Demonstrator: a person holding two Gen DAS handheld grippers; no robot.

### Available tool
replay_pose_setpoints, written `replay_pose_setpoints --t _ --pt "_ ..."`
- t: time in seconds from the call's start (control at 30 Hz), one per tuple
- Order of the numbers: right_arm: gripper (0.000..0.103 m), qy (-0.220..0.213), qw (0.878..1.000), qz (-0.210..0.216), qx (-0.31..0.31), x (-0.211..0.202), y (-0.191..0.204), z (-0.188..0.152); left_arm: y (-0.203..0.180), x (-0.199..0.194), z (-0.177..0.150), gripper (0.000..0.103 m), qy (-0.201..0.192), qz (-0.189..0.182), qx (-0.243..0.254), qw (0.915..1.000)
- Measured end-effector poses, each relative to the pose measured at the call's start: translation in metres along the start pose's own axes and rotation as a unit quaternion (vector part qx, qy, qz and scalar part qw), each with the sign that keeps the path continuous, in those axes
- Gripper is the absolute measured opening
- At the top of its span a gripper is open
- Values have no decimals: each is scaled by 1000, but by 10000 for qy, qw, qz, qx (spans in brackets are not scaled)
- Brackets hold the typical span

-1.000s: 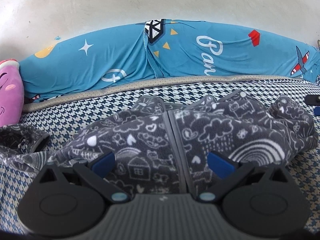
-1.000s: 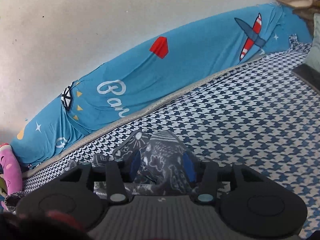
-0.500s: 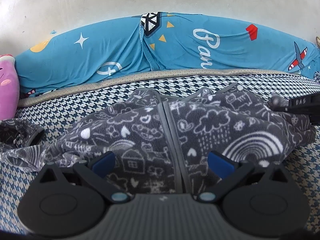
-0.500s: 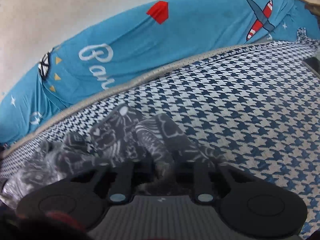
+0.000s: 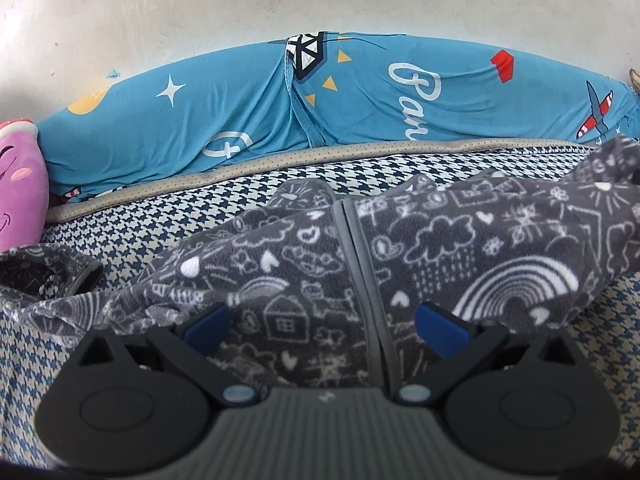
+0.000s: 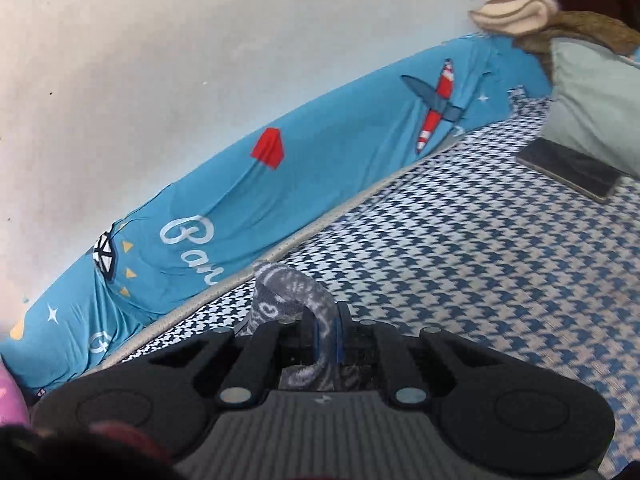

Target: Fold clothes

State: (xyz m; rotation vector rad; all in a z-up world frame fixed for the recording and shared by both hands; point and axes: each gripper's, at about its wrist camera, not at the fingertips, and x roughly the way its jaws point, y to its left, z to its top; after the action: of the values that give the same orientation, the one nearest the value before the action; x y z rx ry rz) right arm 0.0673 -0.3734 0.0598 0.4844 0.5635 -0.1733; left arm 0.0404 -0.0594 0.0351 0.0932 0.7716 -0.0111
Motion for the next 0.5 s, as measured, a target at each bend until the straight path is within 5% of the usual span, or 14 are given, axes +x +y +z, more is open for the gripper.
replay_pose_setpoints --t 0.23,0.5 --pt "12 667 9971 -285 220 -27 -21 -21 14 -20 -10 103 -73 -26 -134 9999" --pt "29 303 9993 -112 -199 -55 -30 -19 20 -29 -29 103 89 -108 -191 9997"
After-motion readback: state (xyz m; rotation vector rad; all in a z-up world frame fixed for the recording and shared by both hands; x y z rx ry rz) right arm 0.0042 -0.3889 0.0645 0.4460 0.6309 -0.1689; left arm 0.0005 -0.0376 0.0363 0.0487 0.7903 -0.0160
